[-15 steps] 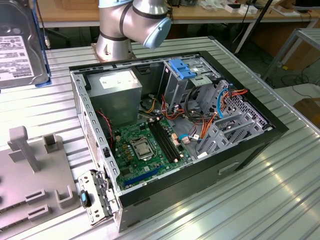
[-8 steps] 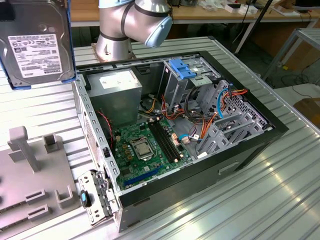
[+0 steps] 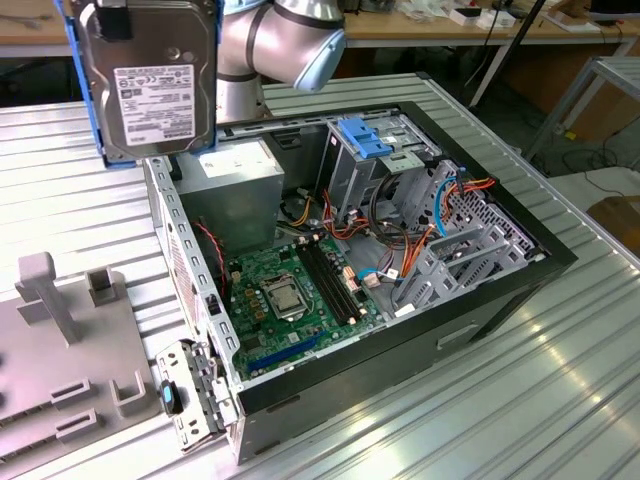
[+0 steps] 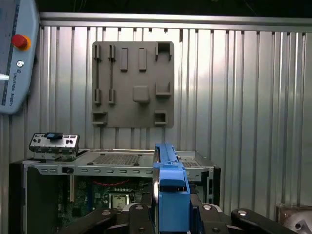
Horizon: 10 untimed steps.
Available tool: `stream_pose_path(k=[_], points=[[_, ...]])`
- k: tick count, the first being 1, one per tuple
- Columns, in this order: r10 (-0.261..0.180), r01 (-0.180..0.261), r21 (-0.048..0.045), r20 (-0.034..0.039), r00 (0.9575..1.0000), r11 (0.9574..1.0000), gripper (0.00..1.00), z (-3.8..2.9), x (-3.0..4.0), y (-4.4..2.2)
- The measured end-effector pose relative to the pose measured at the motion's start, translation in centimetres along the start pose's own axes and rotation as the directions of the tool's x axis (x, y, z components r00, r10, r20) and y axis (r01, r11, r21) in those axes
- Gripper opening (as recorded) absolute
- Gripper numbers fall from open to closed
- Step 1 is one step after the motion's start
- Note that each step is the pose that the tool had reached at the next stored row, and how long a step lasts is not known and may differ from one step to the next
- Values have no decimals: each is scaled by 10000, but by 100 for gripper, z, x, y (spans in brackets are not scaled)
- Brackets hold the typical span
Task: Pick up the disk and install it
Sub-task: 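Pick up the disk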
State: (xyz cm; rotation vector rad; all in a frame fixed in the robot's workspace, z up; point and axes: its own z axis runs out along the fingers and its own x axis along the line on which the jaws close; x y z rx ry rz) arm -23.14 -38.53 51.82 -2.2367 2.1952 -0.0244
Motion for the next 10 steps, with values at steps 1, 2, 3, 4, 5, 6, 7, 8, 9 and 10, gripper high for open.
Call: stream_pose_path(k=[1, 2, 3, 4, 5, 6, 7, 8, 9, 10], points=[[-1, 1, -2, -1, 10000, 10000, 37, 2, 1, -62], [-1, 1, 0, -1, 10000, 10000, 37, 5, 2, -108], [1, -1, -1, -1, 10000, 10000, 37, 8, 3, -170], [0, 0, -1, -1, 10000, 10000, 37, 11, 4, -219], [0, 0, 0, 0, 10000, 10000, 37, 15, 5, -293], [1, -1, -1, -1, 10000, 10000, 37, 17, 6, -338], [-1, 1, 0, -1, 10000, 10000, 37, 22, 8, -411], [1, -1, -1, -1, 10000, 10000, 37, 29, 9, -508], [-1, 1, -1, -1, 10000, 10000, 37, 37, 11, -609], [0, 0, -1, -1, 10000, 10000, 37, 43, 12, -670]])
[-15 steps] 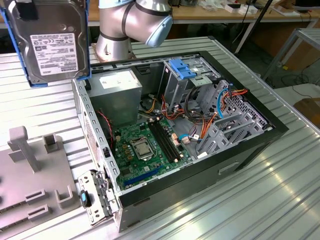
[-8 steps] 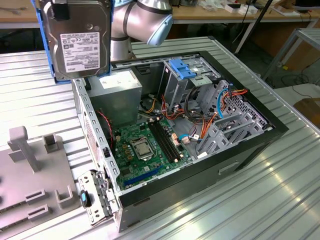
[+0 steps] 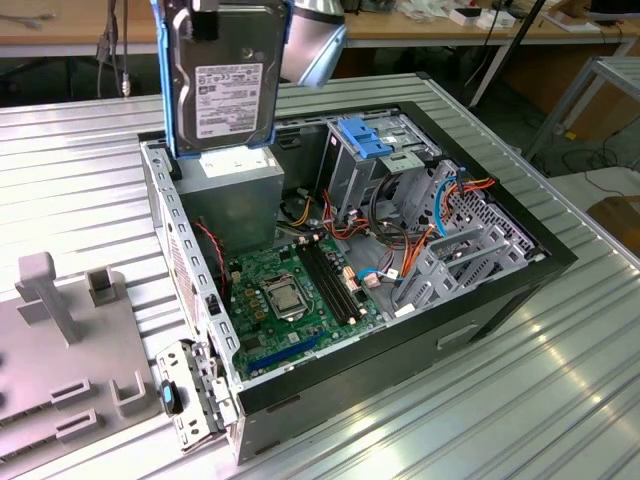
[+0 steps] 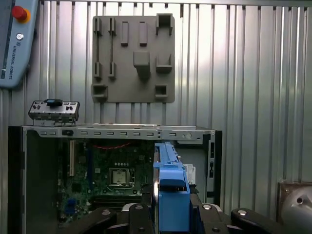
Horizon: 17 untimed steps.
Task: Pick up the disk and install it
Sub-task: 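Pick up the disk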
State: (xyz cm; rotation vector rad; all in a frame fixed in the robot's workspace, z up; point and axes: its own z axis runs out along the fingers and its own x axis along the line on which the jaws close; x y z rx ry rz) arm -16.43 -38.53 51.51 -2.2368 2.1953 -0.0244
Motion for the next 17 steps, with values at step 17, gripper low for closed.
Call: stream_pose_path(k=[17], points=[[-3, 3, -3, -168, 9999, 10000, 37, 100, 164, -588]])
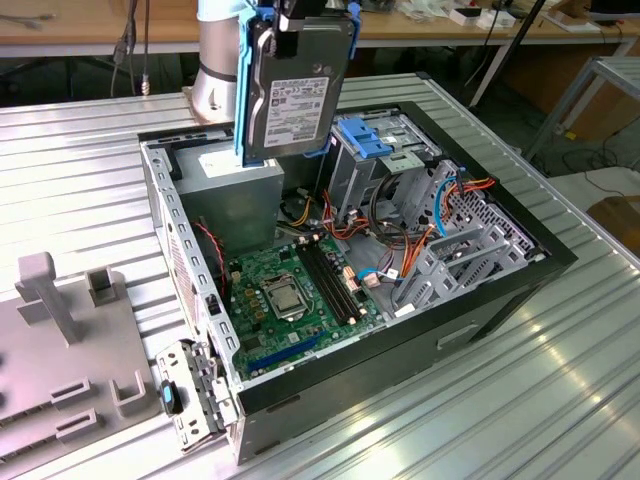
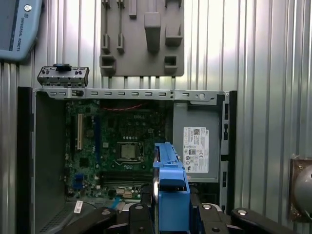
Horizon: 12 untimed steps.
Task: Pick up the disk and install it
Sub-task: 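Pick up the disk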
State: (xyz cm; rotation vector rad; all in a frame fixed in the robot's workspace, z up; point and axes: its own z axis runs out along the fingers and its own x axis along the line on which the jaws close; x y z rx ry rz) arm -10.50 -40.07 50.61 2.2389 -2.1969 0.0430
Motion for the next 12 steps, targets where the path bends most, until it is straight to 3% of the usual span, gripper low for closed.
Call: stream_pose_path(k=[3, 12], points=[[-2, 2, 2, -5, 10000, 10000, 37, 28, 60, -99], [-40, 40, 70, -3, 10000, 10000, 37, 97, 236, -212]])
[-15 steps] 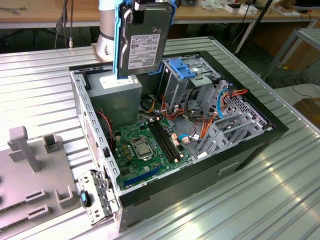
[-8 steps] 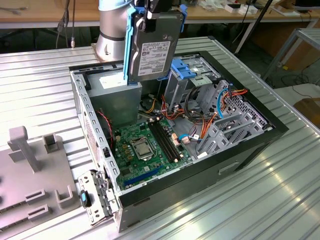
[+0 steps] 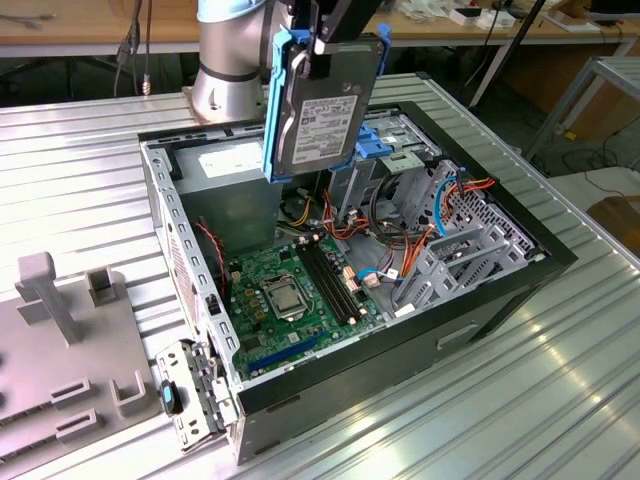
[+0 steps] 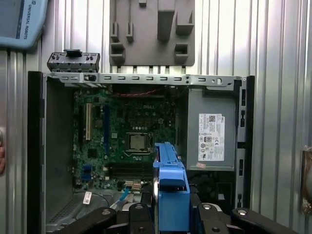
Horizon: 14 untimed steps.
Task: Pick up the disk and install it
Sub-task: 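Pick up the disk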
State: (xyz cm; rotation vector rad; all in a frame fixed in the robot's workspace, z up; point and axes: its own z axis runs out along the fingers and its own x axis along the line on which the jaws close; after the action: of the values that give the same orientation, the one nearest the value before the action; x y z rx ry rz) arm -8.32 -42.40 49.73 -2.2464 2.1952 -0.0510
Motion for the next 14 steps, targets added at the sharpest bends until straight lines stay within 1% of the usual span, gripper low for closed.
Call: stream_pose_path(k=[3, 8, 10, 14], points=[[-8, 8, 11, -3, 10000, 10000, 37, 20, 48, -50], [-7, 7, 49, -3, 10000, 10000, 37, 73, 182, -117], [-7, 7, 58, -1, 10000, 10000, 37, 88, 212, -133], [3, -3, 61, -3, 10000, 10000, 37, 100, 232, -158]])
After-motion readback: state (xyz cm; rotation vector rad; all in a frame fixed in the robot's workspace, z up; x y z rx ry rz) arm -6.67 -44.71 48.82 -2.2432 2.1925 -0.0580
